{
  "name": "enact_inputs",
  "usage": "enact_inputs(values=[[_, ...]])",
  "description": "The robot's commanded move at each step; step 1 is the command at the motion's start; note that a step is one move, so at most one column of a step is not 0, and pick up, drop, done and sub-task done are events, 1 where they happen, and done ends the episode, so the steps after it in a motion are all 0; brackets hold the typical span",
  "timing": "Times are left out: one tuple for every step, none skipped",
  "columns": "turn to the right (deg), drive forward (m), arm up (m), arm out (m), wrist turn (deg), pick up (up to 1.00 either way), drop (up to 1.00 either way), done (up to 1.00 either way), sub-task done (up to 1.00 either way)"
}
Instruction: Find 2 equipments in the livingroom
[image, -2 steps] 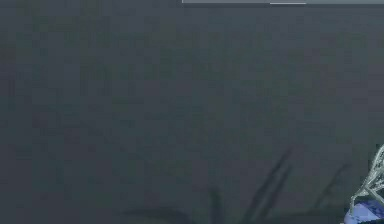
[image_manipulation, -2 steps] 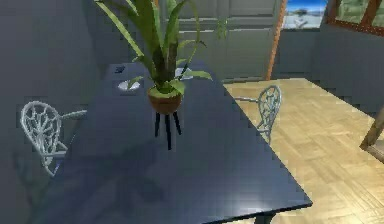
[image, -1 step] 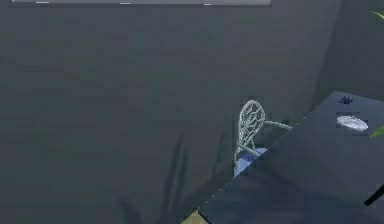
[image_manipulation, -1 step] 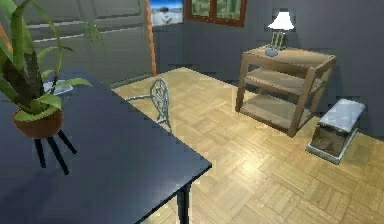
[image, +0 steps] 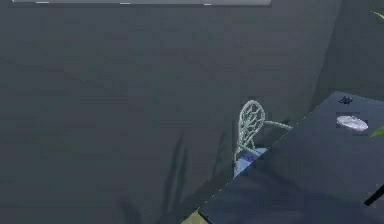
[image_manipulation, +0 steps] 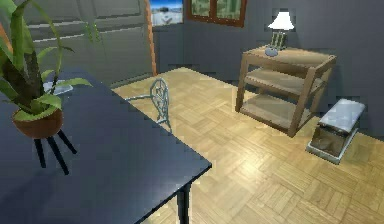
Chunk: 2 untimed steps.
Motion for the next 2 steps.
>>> enact_inputs(values=[[45.0, 0.00, 0.00, 0.00, 0.0, 0.00, 0.00, 0.00, 0.00], [45.0, 0.00, 0.00, 0.00, 0.0, 0.00, 0.00, 0.00, 0.00]])
